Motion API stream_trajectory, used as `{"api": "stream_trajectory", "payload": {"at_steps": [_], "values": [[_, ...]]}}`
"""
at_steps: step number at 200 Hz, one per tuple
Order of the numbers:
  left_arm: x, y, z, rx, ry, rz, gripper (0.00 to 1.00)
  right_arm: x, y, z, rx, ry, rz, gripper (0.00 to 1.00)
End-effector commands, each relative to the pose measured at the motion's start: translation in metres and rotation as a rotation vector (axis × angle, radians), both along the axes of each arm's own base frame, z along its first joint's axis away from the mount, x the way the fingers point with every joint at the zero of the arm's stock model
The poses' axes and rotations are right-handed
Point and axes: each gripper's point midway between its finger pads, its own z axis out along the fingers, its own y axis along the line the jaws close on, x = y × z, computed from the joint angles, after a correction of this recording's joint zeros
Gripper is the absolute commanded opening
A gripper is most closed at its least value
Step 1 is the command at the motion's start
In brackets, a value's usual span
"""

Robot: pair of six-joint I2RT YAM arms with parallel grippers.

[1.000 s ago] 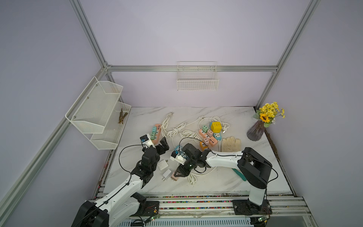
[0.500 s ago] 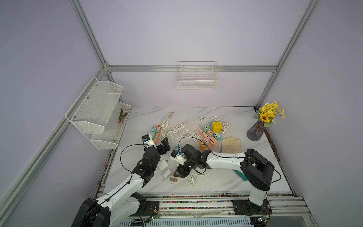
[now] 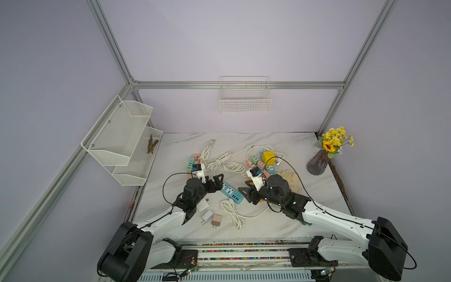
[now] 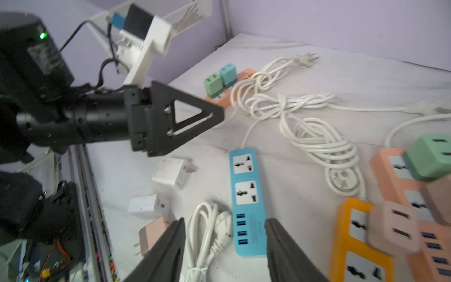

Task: Pull the plug off the socket
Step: Place the plug at the center of the board, then remove the plug from the socket.

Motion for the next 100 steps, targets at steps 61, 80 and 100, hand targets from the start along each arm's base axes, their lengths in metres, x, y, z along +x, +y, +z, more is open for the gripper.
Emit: {"api": "stream_trajectory", "payload": {"at_steps": [61,80,100], "values": [[0.006,-0.074,0.005,-0.19,0.078,-0.366,0.94,0.072,-0.077,-0.056,0.01,0.257,-0.455,0.56],[0.008,-0.081,-0.006,-0.217,0.14,-0.384,0.92,0.08,-0.076,-0.074,-0.11,0.322,-0.465,0.56],[0.011,-0.086,-0.019,-0.231,0.192,-0.392,0.92,0.09,-0.077,-0.089,-0.22,0.364,-0.476,0.56]]}}
